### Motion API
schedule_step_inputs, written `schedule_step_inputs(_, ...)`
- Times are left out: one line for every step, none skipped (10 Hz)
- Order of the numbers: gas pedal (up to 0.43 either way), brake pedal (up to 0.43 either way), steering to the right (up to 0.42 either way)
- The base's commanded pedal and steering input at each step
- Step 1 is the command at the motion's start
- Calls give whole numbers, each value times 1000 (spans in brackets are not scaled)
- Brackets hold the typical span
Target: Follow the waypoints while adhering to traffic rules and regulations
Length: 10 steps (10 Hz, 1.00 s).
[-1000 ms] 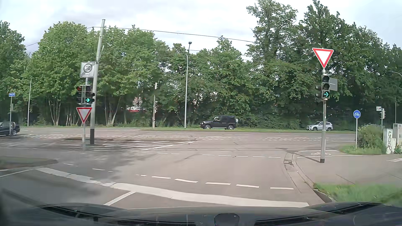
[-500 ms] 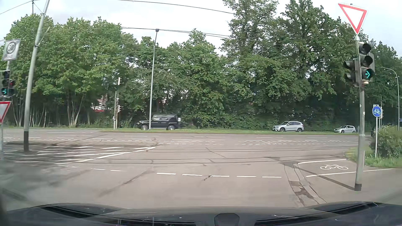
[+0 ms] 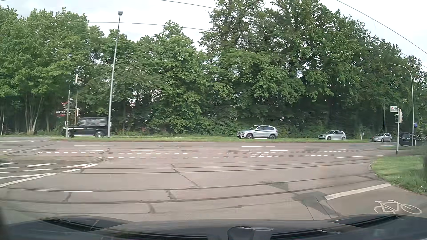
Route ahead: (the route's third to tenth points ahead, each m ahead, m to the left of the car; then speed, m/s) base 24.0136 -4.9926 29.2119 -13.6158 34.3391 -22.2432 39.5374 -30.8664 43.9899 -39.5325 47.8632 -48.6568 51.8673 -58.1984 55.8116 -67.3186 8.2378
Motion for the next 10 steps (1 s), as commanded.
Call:
schedule_step_inputs(39, 0, 156)
schedule_step_inputs(39, 0, 157)
schedule_step_inputs(39, 0, 158)
schedule_step_inputs(39, 0, 160)
schedule_step_inputs(39, 0, 160)
schedule_step_inputs(39, 0, 161)
schedule_step_inputs(47, 0, 162)
schedule_step_inputs(59, 0, 165)
schedule_step_inputs(79, 0, 170)
schedule_step_inputs(79, 0, 172)
